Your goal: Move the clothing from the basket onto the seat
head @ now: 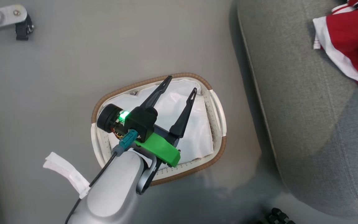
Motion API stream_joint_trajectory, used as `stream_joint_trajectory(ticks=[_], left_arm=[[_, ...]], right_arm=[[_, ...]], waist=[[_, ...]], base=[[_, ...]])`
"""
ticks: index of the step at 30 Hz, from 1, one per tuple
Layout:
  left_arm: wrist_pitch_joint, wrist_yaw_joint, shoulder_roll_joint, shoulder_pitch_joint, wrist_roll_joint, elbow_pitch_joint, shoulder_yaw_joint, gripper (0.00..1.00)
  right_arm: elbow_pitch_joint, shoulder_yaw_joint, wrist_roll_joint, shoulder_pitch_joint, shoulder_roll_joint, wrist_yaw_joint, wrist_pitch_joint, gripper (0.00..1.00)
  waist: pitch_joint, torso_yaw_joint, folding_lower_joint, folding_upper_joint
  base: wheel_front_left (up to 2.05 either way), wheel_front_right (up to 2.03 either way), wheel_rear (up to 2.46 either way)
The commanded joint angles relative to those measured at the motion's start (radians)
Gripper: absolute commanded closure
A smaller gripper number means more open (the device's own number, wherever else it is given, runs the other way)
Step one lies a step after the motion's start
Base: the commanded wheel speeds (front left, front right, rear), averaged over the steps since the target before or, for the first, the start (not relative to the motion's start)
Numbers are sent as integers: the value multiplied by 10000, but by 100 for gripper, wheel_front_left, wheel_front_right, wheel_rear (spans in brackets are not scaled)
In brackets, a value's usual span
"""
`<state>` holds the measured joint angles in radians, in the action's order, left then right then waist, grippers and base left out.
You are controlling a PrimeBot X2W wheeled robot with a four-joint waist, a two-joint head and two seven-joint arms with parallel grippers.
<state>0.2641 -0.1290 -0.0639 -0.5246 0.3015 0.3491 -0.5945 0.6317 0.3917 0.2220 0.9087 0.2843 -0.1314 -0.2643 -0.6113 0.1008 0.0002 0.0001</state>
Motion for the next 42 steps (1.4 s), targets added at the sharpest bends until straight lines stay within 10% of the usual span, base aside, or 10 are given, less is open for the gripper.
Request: stream_joint_trajectory(ticks=[1, 3, 6, 23, 42], left_arm=[[4, -29, -66, -168, -78, -3, 45, 0], [4, -29, -75, -131, -88, 18, 65, 0], [4, -29, -85, -34, -51, 51, 47, 0], [4, -28, -41, 944, 418, -23, 699, 0], [2, 63, 93, 3334, 213, 77, 3897, 0]], right_arm=[[-10, 61, 60, -169, -79, 14, -1, 100], [-86, 102, 104, -296, -225, 14, -1, 76], [-366, 99, 64, -521, -396, 14, -1, 0], [-1057, -1044, -318, -2344, -543, 14, -1, 0], [-1654, -2895, -1245, -4149, -1745, 14, -3, 0]], waist=[[-370, -201, -2, -1], [-319, -101, -2, -1], [-156, 35, -2, -1], [2243, 383, -2, -1], [5392, -1135, -2, -1]], base=[[0, 0, 0], [0, 0, 0], [0, 0, 0], [0, 0, 0], [0, 0, 0]])
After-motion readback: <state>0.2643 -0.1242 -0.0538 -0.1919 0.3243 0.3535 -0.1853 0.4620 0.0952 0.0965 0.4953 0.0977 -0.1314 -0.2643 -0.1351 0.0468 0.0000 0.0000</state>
